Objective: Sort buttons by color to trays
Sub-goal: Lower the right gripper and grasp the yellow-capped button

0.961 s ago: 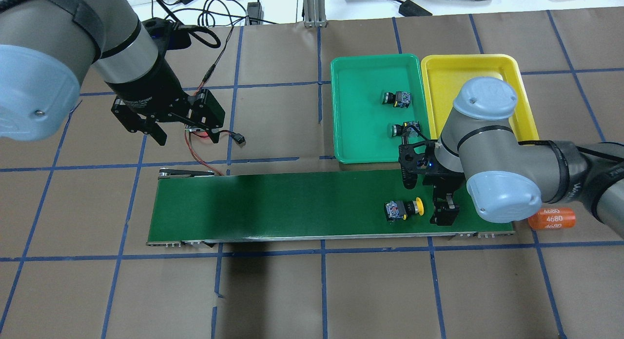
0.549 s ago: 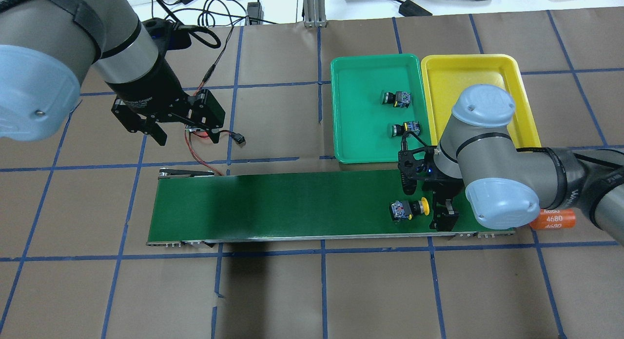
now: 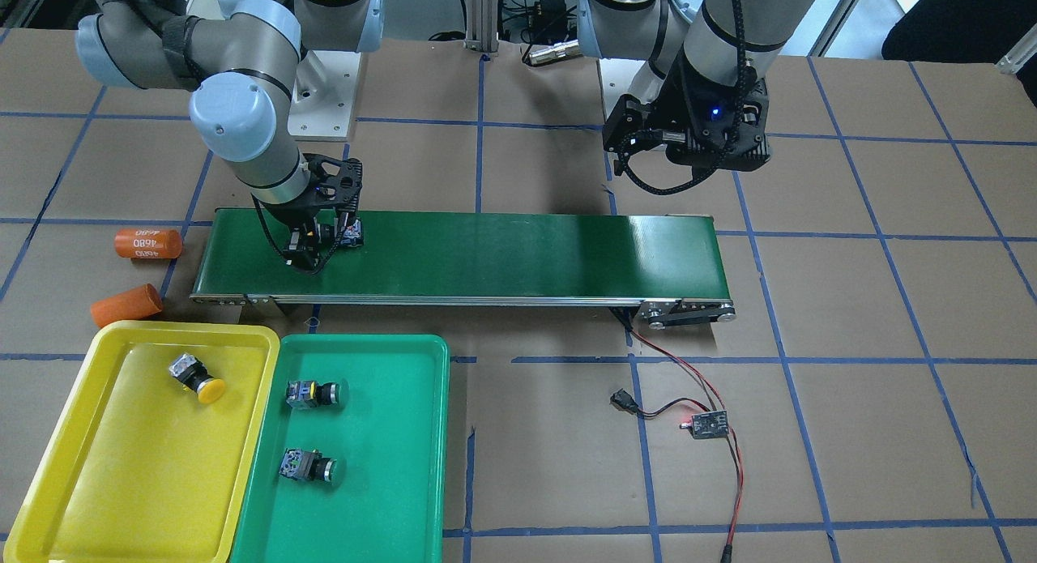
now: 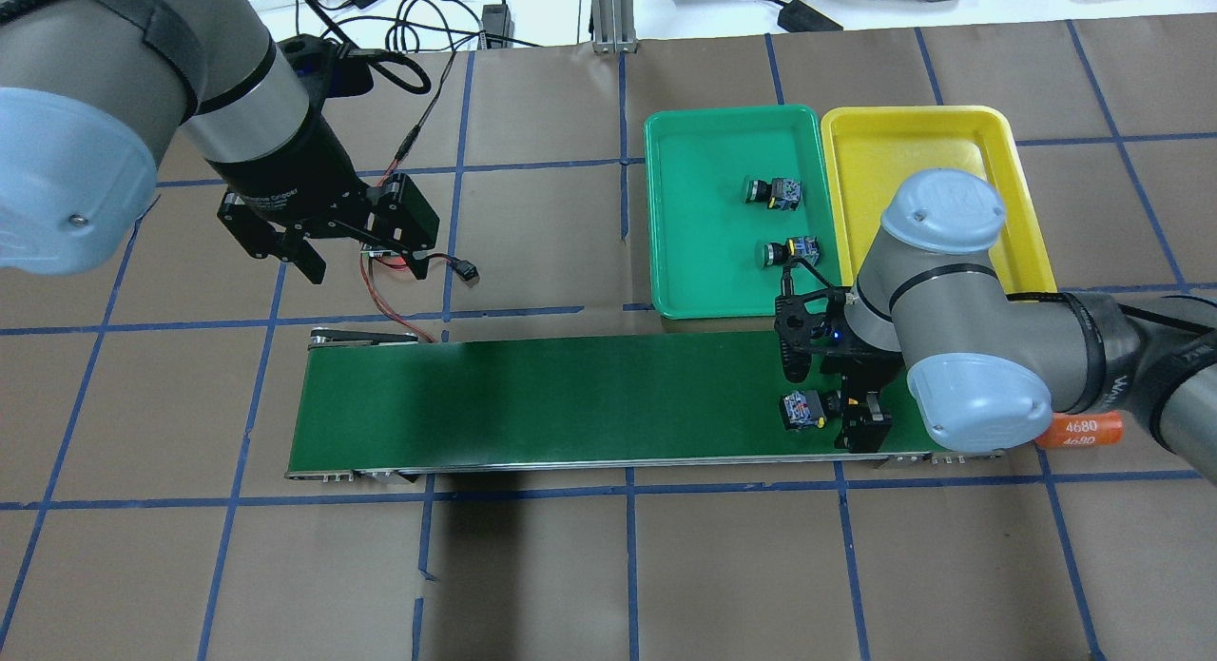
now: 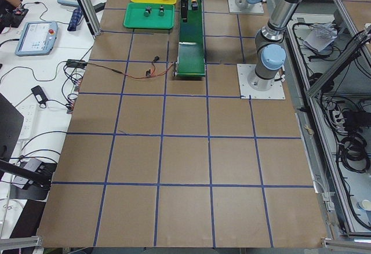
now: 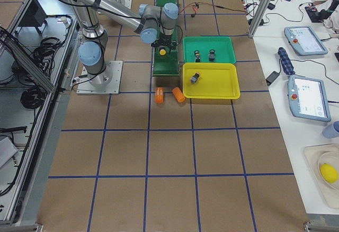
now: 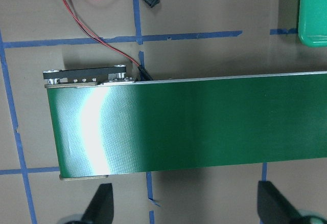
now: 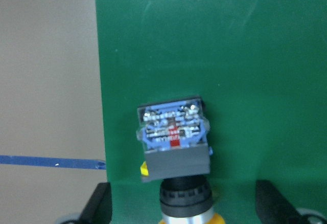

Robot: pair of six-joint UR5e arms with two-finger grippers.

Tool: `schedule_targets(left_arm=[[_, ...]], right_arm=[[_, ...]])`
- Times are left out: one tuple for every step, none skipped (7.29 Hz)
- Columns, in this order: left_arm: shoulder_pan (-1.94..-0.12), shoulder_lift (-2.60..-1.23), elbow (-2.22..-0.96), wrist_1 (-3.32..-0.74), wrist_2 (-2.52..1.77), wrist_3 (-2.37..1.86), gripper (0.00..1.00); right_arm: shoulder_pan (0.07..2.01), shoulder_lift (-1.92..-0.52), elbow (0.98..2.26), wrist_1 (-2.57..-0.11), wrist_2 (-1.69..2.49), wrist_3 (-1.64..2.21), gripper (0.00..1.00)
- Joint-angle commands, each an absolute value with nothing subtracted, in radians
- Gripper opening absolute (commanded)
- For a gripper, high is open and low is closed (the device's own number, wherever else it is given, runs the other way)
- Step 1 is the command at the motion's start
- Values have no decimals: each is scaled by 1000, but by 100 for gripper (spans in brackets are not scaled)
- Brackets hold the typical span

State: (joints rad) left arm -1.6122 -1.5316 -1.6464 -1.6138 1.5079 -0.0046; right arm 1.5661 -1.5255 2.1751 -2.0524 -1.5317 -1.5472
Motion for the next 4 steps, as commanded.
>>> schedule_targets(left_arm=[[-1612,-1531,-1647,-1614,1508,-5,100],[-1612,-1531,-1646,-1614,1508,-5,100],[-1611,-1531,-1646,-1614,1508,-5,100],[-1612,-1531,-1646,-1614,1508,-5,100]], right_arm=[[1566,-1522,2174,-2052,-1531,-1548,100],[1566,-1526,2174,-2054,-1529,-1546,98],[1566,-1528,2175,-2052,-1532,-1545,75],[1566,-1528,2169,-2052,-1546,-1548,2]])
